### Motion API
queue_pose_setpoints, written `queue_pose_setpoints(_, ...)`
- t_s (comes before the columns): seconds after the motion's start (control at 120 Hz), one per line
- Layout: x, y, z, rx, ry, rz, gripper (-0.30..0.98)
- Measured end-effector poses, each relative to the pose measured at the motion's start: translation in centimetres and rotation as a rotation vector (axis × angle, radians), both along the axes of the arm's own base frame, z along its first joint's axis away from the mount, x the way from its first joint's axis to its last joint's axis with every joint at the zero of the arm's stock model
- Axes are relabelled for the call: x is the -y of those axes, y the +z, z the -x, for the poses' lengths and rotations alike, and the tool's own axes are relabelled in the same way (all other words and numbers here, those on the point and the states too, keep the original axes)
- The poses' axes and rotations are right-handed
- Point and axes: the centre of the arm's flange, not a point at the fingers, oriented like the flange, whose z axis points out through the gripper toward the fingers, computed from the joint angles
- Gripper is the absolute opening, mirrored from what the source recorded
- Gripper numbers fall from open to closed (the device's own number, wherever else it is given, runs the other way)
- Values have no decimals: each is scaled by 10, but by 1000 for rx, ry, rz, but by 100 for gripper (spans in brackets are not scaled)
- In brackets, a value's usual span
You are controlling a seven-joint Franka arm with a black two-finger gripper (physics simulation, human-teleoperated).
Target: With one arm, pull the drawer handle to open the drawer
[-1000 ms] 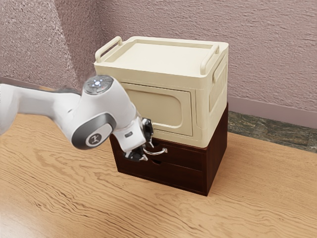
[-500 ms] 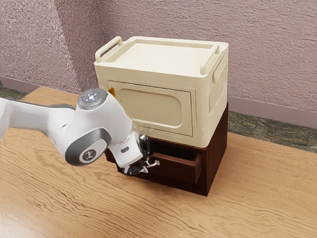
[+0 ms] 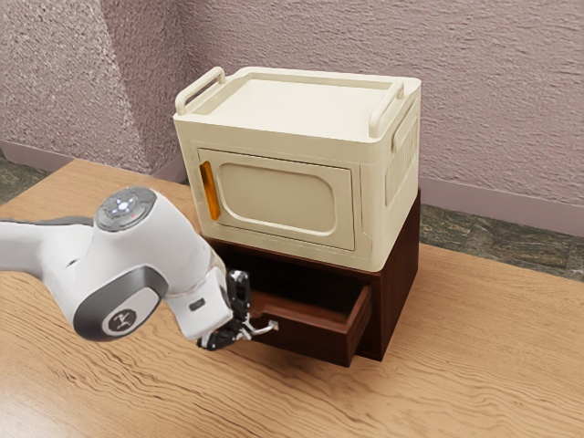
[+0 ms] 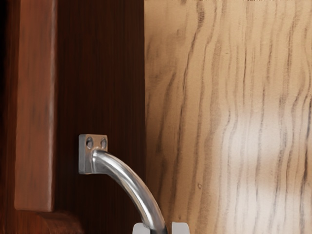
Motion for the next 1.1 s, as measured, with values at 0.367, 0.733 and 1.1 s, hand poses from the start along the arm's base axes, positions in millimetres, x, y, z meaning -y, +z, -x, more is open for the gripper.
queue_pose_setpoints(0.367,1,-3,25,-32,28,30,-6)
queue_pose_setpoints(0.733,7,8,49,-60,22,42,-6)
queue_pose_setpoints(1.1,7,9,57,-101,35,50,-3)
